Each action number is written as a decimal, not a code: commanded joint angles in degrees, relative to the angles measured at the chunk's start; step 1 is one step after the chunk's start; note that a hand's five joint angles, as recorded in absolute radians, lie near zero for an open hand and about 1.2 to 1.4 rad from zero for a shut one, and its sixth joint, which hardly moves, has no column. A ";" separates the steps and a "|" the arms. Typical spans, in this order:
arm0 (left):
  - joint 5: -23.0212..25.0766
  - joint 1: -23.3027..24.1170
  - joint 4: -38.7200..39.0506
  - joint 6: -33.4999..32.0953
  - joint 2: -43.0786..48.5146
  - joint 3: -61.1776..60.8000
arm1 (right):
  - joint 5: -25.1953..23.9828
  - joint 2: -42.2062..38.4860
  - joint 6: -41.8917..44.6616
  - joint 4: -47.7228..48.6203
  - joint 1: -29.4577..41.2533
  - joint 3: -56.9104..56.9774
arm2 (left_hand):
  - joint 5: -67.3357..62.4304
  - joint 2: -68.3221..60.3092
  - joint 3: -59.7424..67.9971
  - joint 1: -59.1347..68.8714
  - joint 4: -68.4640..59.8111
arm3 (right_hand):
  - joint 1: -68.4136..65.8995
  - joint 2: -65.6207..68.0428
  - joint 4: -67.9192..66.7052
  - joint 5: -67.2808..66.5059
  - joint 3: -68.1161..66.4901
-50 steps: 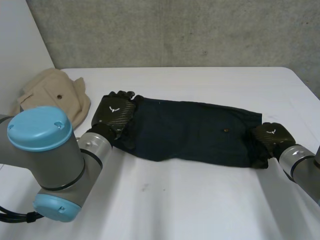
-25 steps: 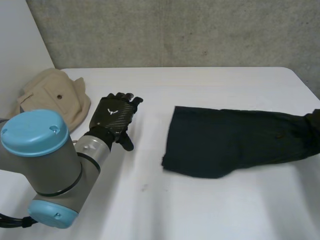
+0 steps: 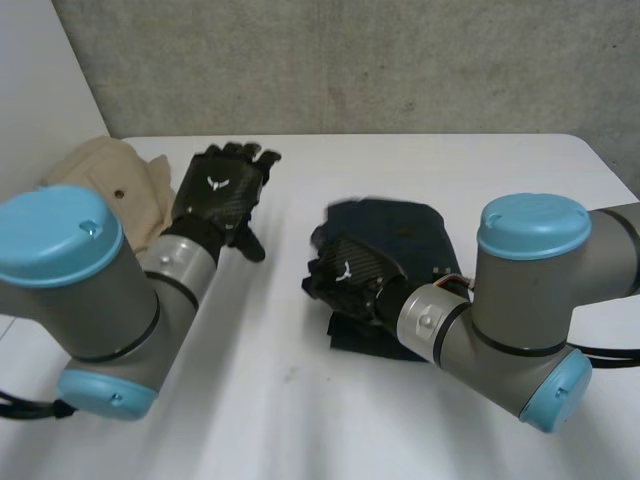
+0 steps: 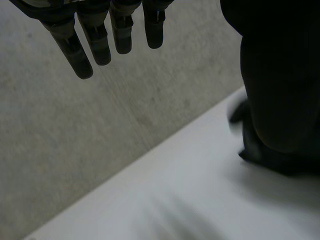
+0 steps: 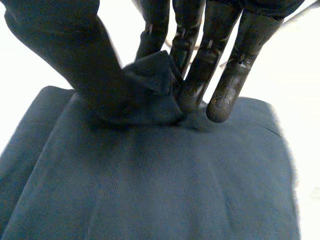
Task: Fold the laundry.
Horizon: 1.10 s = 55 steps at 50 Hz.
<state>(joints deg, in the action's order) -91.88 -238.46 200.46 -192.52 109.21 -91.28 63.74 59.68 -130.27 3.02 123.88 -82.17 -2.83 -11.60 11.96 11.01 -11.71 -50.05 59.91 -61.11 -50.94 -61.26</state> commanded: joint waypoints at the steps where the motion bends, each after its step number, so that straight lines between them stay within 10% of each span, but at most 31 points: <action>1: 0.03 1.77 0.11 0.04 2.39 7.77 | 2.87 4.29 -8.82 -2.76 -2.22 1.04 | 2.45 1.22 -1.57 -0.63 1.32 | 40.05 -49.91 51.11 50.94 51.26; 12: 0.74 7.92 -2.09 0.48 14.61 21.23 | 4.64 12.39 -36.88 -5.12 -14.62 -0.10 | 0.09 -1.13 0.78 1.73 -1.03 | 40.05 -49.91 51.11 50.94 51.26; 29: 2.32 10.04 -19.40 5.05 32.55 32.40 | 7.27 -5.53 -30.93 -7.68 -16.74 3.77 | -1.09 -2.31 1.96 2.91 -2.21 | 40.05 -49.91 51.11 50.94 51.26; 40: 1.61 9.95 -20.99 4.79 25.37 32.22 | 13.60 -2.82 -24.15 -7.06 -16.65 2.63 | 0.93 -0.29 -0.06 0.89 -0.19 | 40.05 -49.91 51.11 50.94 51.26; 55: 6.87 7.76 -25.37 5.14 9.81 28.88 | 13.43 12.12 -41.19 -3.02 -26.04 -11.94 | 1.44 0.21 -0.57 0.38 0.31 | 40.05 -49.91 51.11 50.94 51.26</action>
<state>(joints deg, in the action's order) -89.56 -229.06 178.79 -187.68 125.31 -60.60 78.15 67.07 -164.18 -0.41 103.28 -86.45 -2.83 -11.60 11.85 11.02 -11.71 -8.92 12.59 -13.27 -3.66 -11.35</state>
